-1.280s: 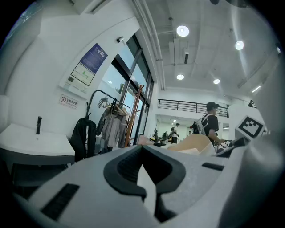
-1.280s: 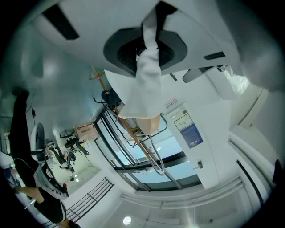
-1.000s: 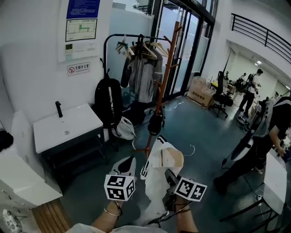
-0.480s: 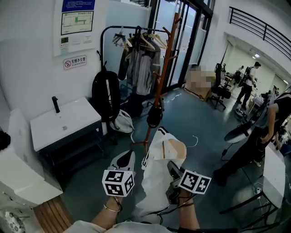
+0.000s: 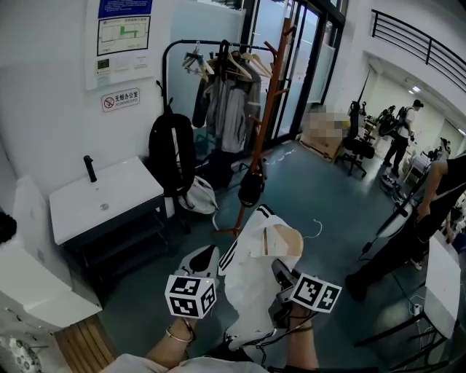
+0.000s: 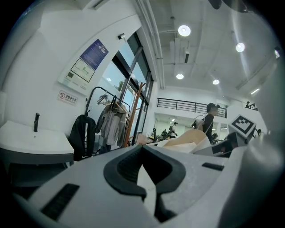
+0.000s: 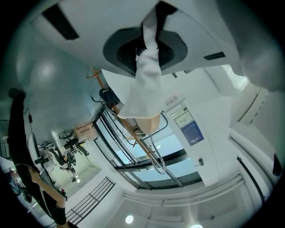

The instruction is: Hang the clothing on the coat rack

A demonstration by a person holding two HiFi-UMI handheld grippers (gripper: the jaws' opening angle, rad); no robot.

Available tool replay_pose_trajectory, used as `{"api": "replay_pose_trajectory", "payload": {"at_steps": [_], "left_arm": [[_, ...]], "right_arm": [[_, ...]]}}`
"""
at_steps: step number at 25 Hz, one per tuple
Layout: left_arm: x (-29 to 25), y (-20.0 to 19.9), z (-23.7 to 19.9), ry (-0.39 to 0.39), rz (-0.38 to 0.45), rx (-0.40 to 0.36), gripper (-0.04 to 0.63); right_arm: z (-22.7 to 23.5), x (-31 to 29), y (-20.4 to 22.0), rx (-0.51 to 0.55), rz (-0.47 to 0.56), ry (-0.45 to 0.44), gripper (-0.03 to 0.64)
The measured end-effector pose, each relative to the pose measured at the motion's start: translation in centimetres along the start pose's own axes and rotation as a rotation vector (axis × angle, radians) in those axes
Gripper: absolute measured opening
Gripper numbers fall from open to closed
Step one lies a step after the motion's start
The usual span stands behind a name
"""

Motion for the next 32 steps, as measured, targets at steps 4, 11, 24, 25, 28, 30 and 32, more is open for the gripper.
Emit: {"api": "replay_pose_trajectory", "payload": {"at_steps": [4,11,24,25,28,30,32], "left_arm": [[-2.2,-0.6,-0.8,-0.013,0.004,-0.008,0.008],[-7.4,-1.9,-2.0,-0.036,0.019,-0.014,0.008],[-17.3,-2.8,-1.7,-0.07,0.02,-0.03,0.008],[-18.0,-2.8,-1.6,-0.073,0.018,-0.032,0.008],[-19.7,-2.9,-1.7,-0.082,0.016,-0.039,0.008],[-20.6,-3.1,-1.9,-0.094,0.022,-0.042,0.008],[-21.7,-3.2,-2.1,-0.108,0.028,-0.042,0.008]], "right_arm": [[0.6,-2.2,-1.5,0.01,-0.014,-0.011,0.038],[2.1,-6.5,-5.6,0.051,-0.032,-0.027,0.038],[7.1,-12.3,-12.6,0.098,-0.071,-0.068,0.038],[7.5,-12.7,-13.0,0.098,-0.074,-0.071,0.038],[8.6,-13.8,-14.2,0.096,-0.076,-0.076,0.038],[9.2,-14.6,-14.9,0.101,-0.077,-0.081,0.038],[9.8,-15.4,-15.6,0.106,-0.08,-0.086,0.038]]}}
Point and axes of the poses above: the fingertips, and each gripper's own axes: x backward along the fingers, z to its right, y out of its underside, the point moved 10 cm from there along x, backward along the fingers, and after that the axes turned 9 degrees about y, right-handed, at the moved point
